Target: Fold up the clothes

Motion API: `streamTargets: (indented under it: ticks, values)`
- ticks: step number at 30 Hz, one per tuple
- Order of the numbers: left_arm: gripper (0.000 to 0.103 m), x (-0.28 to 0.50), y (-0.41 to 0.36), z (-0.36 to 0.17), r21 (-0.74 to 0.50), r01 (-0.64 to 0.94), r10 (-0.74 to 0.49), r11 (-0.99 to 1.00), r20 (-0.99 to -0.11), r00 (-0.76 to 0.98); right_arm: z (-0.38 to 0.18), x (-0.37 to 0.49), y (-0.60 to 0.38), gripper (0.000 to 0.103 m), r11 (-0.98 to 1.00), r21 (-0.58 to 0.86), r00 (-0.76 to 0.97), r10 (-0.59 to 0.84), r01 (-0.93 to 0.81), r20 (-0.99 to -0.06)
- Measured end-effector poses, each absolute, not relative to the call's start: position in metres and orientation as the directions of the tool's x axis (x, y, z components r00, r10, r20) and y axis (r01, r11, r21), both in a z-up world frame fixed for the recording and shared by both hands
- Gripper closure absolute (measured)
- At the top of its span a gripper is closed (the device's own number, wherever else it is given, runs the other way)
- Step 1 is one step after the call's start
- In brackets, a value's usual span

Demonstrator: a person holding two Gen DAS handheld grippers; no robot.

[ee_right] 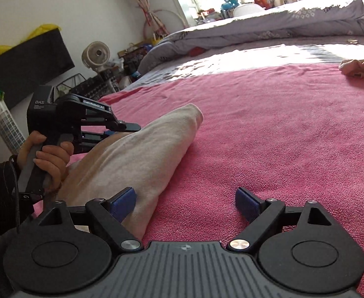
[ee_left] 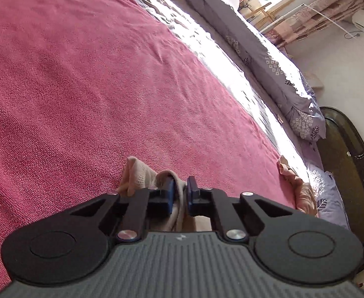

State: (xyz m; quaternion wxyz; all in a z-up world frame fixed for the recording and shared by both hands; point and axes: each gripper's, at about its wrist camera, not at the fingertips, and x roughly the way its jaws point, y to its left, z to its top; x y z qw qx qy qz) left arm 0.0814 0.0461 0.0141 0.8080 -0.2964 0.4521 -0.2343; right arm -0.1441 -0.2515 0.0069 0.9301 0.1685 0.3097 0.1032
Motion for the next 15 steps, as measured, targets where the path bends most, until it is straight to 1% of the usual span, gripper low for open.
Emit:
streamTargets:
  ticks: [3,6,12,14,15]
  values:
    - [0.103,0.081,0.061,0.017,-0.756,0.108,-0.692,0.645,-0.518,0.504,0.005,-0.143,-0.253,0.013,0.921,0.380,0.789,0.300,-0.092,-0.537]
    - [0.103,0.083,0.071,0.022,-0.795,0.111,-0.718,0.596,-0.466,0.517,0.003,-0.141,-0.253,0.012,0.921,0.377,0.789,0.301,-0.096,-0.535]
    - [0.103,0.089,0.080,0.020,-0.837,0.088,-0.743,0.540,-0.426,0.516,0.001,-0.141,-0.252,0.010,0.922,0.373,0.791,0.301,-0.099,-0.533]
    - [0.103,0.091,0.084,0.015,-0.829,0.055,-0.721,0.556,-0.448,0.529,0.000,-0.141,-0.252,0.009,0.923,0.373,0.792,0.301,-0.100,-0.531]
    - [0.103,0.093,0.085,0.009,-0.824,0.018,-0.707,0.566,-0.474,0.525,0.000,-0.141,-0.252,0.009,0.923,0.372,0.792,0.301,-0.101,-0.531]
